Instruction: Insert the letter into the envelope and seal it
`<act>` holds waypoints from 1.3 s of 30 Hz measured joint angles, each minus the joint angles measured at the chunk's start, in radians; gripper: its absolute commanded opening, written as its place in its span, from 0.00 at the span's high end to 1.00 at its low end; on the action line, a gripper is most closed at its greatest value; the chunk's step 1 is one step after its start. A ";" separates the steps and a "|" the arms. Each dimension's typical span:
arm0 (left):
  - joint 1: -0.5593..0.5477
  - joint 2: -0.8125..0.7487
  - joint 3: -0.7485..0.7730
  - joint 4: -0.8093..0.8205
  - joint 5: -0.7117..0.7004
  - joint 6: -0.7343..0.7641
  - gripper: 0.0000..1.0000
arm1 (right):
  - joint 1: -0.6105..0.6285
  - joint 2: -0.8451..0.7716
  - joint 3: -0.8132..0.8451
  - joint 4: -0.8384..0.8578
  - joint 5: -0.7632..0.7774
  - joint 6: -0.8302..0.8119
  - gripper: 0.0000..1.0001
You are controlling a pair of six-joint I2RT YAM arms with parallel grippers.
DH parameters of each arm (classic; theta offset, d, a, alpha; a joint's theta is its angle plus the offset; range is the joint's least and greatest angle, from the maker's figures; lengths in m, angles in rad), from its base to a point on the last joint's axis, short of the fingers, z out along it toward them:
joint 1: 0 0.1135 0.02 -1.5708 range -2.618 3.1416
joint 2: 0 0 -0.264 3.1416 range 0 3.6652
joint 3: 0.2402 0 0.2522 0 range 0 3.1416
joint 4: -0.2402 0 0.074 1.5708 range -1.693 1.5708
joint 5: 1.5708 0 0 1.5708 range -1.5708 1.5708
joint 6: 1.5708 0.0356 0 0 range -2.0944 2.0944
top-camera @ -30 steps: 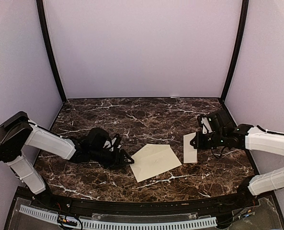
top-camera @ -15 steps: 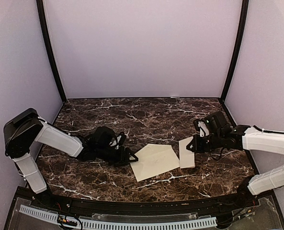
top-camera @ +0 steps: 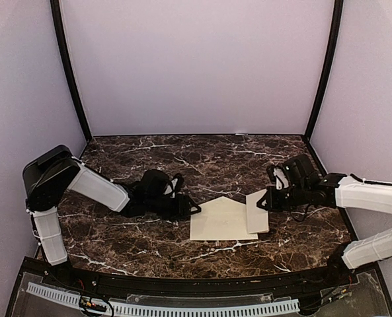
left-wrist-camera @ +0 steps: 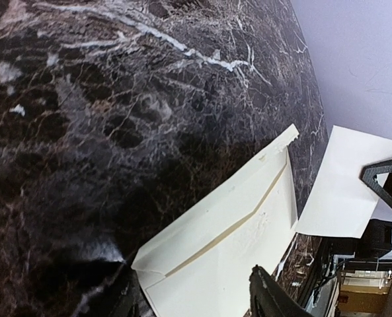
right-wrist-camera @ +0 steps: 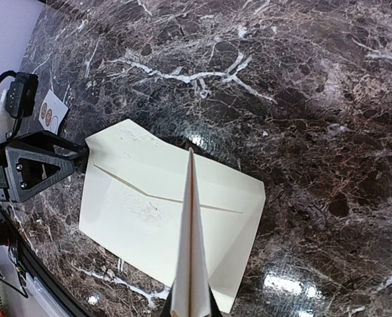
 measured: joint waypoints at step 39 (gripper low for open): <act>0.000 -0.131 -0.002 0.504 0.393 0.057 0.38 | -0.021 0.118 0.198 0.285 -0.644 -0.332 1.00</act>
